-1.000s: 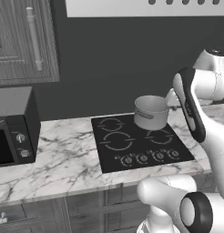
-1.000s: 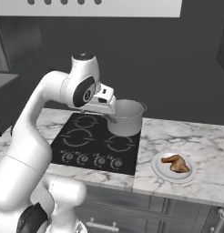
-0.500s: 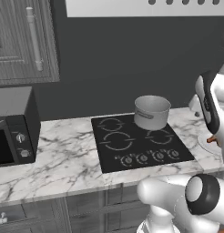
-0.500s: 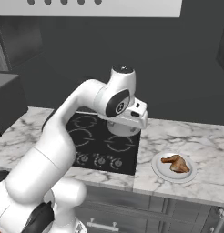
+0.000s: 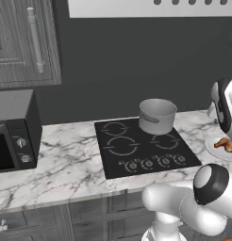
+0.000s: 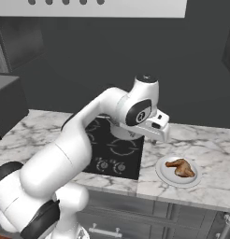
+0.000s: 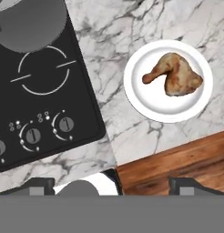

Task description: Retrieve the frozen meat and place it in the pot on a burner. Then turn the burner on.

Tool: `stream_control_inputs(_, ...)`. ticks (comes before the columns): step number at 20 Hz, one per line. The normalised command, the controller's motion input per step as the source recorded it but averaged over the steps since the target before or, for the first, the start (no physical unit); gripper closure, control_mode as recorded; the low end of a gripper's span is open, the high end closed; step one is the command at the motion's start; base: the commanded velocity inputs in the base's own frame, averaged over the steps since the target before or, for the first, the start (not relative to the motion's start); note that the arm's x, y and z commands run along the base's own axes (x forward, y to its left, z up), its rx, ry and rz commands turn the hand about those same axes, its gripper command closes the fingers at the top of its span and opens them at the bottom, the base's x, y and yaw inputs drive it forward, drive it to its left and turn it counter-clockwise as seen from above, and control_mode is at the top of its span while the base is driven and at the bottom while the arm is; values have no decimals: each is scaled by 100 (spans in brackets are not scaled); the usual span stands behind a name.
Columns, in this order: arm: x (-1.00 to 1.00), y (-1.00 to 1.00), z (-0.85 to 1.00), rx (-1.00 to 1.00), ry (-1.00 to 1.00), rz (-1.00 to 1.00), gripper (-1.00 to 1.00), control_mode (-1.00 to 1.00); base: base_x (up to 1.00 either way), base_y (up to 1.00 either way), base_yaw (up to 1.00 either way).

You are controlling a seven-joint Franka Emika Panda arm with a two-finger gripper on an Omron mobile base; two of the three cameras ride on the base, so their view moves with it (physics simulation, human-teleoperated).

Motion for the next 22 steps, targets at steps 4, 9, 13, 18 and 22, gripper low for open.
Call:
stream_control_inputs(4,3,-42,-26,0,1,-22,-100,-100,0,0,0)
stream_control_inputs(9,0,-23,-23,0,-1,-14,-100,-100,0,0,0)
stream_control_inputs(13,0,-26,-21,0,0,-11,-100,-100,0,0,0)
stream_control_inputs(18,2,-13,-24,0,0,-13,-100,-100,0,0,0)
stream_control_inputs(22,7,-16,-27,1,0,-14,-100,-100,0,0,0)
